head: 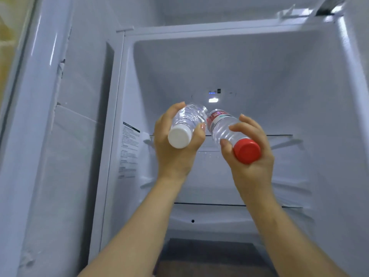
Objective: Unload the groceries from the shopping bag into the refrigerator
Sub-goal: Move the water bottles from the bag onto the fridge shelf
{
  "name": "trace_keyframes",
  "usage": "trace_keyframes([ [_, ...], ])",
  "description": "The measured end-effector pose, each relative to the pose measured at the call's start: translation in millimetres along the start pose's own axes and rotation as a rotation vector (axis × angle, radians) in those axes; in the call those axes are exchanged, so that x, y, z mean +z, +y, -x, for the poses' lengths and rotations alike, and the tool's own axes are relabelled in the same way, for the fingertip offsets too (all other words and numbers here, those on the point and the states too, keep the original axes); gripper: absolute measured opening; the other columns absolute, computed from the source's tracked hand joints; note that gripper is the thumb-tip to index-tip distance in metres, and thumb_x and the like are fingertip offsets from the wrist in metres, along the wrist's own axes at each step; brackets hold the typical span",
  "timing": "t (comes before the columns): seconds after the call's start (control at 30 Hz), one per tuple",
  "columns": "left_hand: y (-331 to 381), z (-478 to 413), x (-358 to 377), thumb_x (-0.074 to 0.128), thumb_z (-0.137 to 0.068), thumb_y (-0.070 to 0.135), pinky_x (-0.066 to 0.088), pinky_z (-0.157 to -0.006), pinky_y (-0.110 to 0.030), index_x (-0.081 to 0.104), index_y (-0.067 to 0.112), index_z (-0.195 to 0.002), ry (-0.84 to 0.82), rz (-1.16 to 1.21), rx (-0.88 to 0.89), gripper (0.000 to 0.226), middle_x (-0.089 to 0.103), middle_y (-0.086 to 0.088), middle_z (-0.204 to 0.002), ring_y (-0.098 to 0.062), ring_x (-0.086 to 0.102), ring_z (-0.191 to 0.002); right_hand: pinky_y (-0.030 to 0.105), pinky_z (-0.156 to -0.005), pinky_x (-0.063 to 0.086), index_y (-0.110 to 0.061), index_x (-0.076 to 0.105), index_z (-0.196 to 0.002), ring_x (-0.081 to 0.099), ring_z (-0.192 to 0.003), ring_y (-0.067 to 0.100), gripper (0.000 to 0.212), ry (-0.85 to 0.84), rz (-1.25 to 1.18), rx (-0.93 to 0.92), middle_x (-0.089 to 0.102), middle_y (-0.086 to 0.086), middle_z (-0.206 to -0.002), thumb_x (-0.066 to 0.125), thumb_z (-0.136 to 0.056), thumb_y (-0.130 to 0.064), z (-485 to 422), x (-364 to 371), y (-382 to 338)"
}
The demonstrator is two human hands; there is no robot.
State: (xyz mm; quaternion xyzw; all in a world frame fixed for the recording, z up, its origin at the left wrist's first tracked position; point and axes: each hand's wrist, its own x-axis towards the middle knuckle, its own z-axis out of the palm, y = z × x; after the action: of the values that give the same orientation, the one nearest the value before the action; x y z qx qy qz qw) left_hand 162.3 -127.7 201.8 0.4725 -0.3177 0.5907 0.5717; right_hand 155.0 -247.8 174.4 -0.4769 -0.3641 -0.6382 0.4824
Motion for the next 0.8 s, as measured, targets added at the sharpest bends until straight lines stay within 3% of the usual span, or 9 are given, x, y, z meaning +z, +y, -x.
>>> trace_keyframes([
  [0.2, -35.0, -25.8, 9.9, 0.068, -0.063, 0.034, 0.045, -0.09, -0.019, 0.049, 0.049, -0.097, -0.121, 0.041, -0.052, 0.042, 0.055, 0.009, -0.114, -0.007, 0.054, -0.105, 0.008, -0.091, 0.036, -0.035, 0.059, -0.087, 0.051, -0.111, -0.008, 0.025, -0.015, 0.049, 0.049, 0.055, -0.024, -0.111, 0.067, -0.072, -0.017, -22.6, 14.1, 31.7],
  [0.3, -48.9, -31.3, 16.5, 0.067, -0.062, 0.034, 0.044, -0.084, -0.01, 0.048, 0.05, -0.095, -0.152, 0.049, -0.069, 0.042, 0.055, 0.01, -0.113, 0.002, 0.053, -0.099, 0.036, -0.095, 0.047, -0.037, 0.06, -0.087, 0.052, -0.114, 0.0, 0.024, -0.059, 0.04, 0.09, 0.058, -0.034, -0.101, 0.07, -0.069, -0.024, -35.1, 14.6, 43.8],
  [0.37, -57.1, -33.6, 20.6, 0.067, -0.06, 0.038, 0.042, -0.084, -0.009, 0.048, 0.052, -0.094, -0.156, 0.031, -0.067, 0.042, 0.054, 0.014, -0.109, 0.005, 0.052, -0.099, 0.049, -0.09, 0.049, -0.041, 0.061, -0.086, 0.054, -0.112, 0.004, 0.023, -0.087, 0.041, 0.102, 0.059, -0.032, -0.1, 0.069, -0.067, -0.029, -43.4, 13.5, 48.8],
  [0.47, -63.3, -38.5, 27.1, 0.067, -0.06, 0.036, 0.039, -0.083, -0.006, 0.051, 0.047, -0.098, -0.187, -0.008, -0.066, 0.042, 0.054, 0.017, -0.107, 0.008, 0.051, -0.097, 0.049, -0.088, 0.051, -0.038, 0.061, -0.084, 0.059, -0.1, 0.011, 0.025, -0.115, 0.047, 0.135, 0.059, -0.032, -0.092, 0.069, -0.067, -0.021, -54.4, 11.2, 52.1],
  [0.63, -66.5, -48.2, 36.9, 0.064, -0.061, 0.035, 0.038, -0.084, -0.008, 0.058, 0.033, -0.108, -0.238, -0.074, -0.07, 0.047, 0.055, 0.01, -0.112, -0.005, 0.05, -0.103, 0.048, -0.082, 0.054, -0.036, 0.061, -0.082, 0.06, -0.087, 0.011, 0.024, -0.147, 0.074, 0.217, 0.06, -0.027, -0.083, 0.07, -0.067, -0.02, -65.6, 7.7, 53.3],
  [0.73, -66.3, -55.3, 40.6, 0.063, -0.061, 0.036, 0.037, -0.082, -0.006, 0.061, 0.026, -0.112, -0.282, -0.143, -0.049, 0.052, 0.055, 0.009, -0.111, -0.006, 0.049, -0.102, 0.052, -0.069, 0.056, -0.033, 0.06, -0.079, 0.054, -0.073, 0.01, 0.029, -0.145, 0.079, 0.285, 0.056, -0.019, -0.074, 0.07, -0.076, -0.006, -73.5, 7.7, 53.8],
  [0.8, -66.1, -61.4, 42.4, 0.063, -0.061, 0.036, 0.041, -0.087, -0.015, 0.061, 0.026, -0.11, -0.34, -0.163, -0.054, 0.051, 0.058, 0.006, -0.111, -0.009, 0.052, -0.102, 0.05, -0.067, 0.057, -0.032, 0.059, -0.078, 0.052, -0.071, 0.011, 0.029, -0.155, 0.084, 0.316, 0.053, -0.015, -0.071, 0.067, -0.078, -0.004, -80.6, 9.1, 54.4],
])
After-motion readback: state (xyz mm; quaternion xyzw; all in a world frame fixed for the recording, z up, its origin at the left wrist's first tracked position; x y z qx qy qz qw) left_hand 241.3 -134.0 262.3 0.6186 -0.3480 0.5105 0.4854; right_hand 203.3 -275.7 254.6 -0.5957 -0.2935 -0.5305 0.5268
